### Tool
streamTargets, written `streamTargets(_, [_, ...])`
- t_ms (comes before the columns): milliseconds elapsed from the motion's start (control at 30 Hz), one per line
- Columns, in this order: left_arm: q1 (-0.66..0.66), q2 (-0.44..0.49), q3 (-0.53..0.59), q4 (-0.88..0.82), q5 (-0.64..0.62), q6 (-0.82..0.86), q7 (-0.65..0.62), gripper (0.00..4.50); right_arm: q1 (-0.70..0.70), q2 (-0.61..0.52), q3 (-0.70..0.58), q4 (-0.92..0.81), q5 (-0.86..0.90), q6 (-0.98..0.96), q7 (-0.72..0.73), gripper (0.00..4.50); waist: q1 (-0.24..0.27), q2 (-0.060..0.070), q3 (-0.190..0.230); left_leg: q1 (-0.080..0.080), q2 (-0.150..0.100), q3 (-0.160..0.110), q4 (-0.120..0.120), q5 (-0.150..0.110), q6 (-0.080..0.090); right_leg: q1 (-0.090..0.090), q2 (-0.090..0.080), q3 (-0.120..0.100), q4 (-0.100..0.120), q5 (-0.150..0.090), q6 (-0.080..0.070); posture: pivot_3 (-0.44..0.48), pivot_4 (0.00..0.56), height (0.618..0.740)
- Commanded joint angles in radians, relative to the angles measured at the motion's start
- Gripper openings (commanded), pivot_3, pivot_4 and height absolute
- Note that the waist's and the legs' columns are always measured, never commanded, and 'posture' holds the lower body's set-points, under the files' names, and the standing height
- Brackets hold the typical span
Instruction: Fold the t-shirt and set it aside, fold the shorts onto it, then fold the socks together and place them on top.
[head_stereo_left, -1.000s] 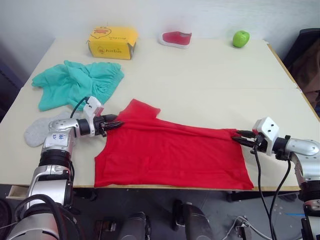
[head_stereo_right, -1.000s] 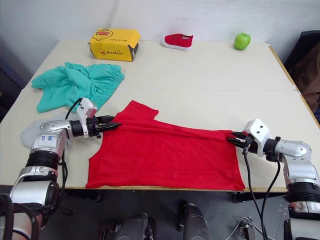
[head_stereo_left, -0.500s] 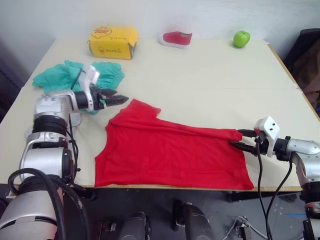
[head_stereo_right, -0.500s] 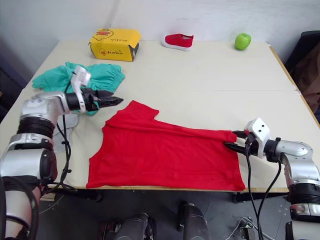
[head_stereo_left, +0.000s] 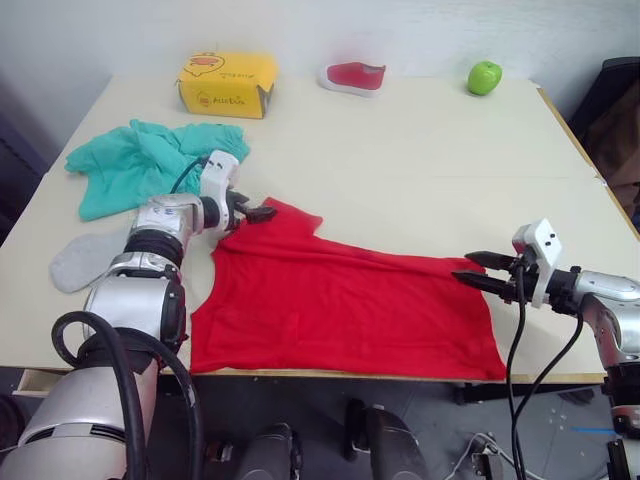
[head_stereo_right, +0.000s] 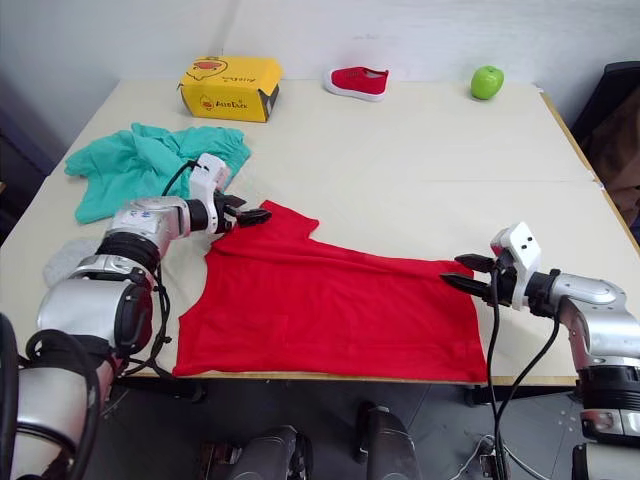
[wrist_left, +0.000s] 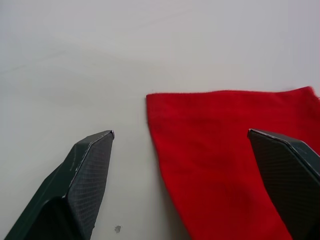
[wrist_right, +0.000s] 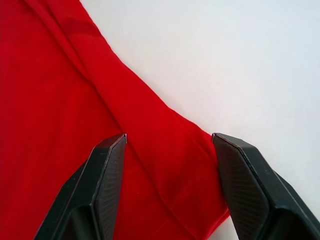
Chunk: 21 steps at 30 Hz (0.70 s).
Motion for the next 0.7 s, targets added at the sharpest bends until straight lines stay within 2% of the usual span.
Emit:
streamTargets(33, [-0.02, -0.018, 0.02, 0.002, 0.016, -0.022, 0.058, 4.5, -0.005, -0.003, -0.014, -0.045, 0.01, 0.025, -0.021, 2.75, 0.004, 0.0, 0.0, 0.0, 0.0, 0.0, 0.0, 0.0, 0.0, 0.0, 0.0, 0.0, 0.0, 0.0, 0.0, 0.0, 0.15, 0.74])
streamTargets(233, [-0.017, -0.054, 0.035, 0.012, 0.032, -0.029, 0.121, 4.5, 0.002, -0.01, -0.026, -0.054, 0.009, 0.043, -0.04, 2.75, 0.011, 0.0, 0.0, 0.0, 0.0, 0.0, 0.0, 0.0, 0.0, 0.0, 0.0, 0.0, 0.0, 0.0, 0.0, 0.0, 0.15, 0.74])
streamTargets(267, [-0.016, -0.058, 0.036, 0.013, 0.034, -0.026, 0.126, 4.3, 0.004, -0.01, -0.028, -0.057, 0.009, 0.044, -0.043, 2.72, 0.013, 0.0, 0.0, 0.0, 0.0, 0.0, 0.0, 0.0, 0.0, 0.0, 0.0, 0.0, 0.0, 0.0, 0.0, 0.0, 0.15, 0.74])
streamTargets(333, [-0.014, -0.063, 0.036, 0.014, 0.041, -0.024, 0.13, 3.87, 0.008, -0.012, -0.031, -0.064, 0.012, 0.049, -0.048, 2.71, 0.014, 0.0, 0.0, 0.0, 0.0, 0.0, 0.0, 0.0, 0.0, 0.0, 0.0, 0.0, 0.0, 0.0, 0.0, 0.0, 0.15, 0.74])
streamTargets(433, [-0.009, -0.068, 0.034, 0.015, 0.052, -0.025, 0.131, 2.97, 0.018, -0.014, -0.038, -0.077, 0.016, 0.058, -0.056, 2.71, 0.014, 0.0, 0.0, 0.0, 0.0, 0.0, 0.0, 0.0, 0.0, 0.0, 0.0, 0.0, 0.0, 0.0, 0.0, 0.0, 0.15, 0.74])
streamTargets(700, [-0.006, -0.073, 0.044, 0.012, 0.056, -0.028, 0.101, 0.3, 0.024, -0.018, -0.058, -0.092, 0.036, 0.093, -0.071, 2.71, 0.015, 0.0, 0.0, 0.0, -0.001, 0.0, 0.0, 0.0, 0.0, 0.0, 0.0, 0.0, 0.0, 0.0, 0.0, 0.0, 0.15, 0.74])
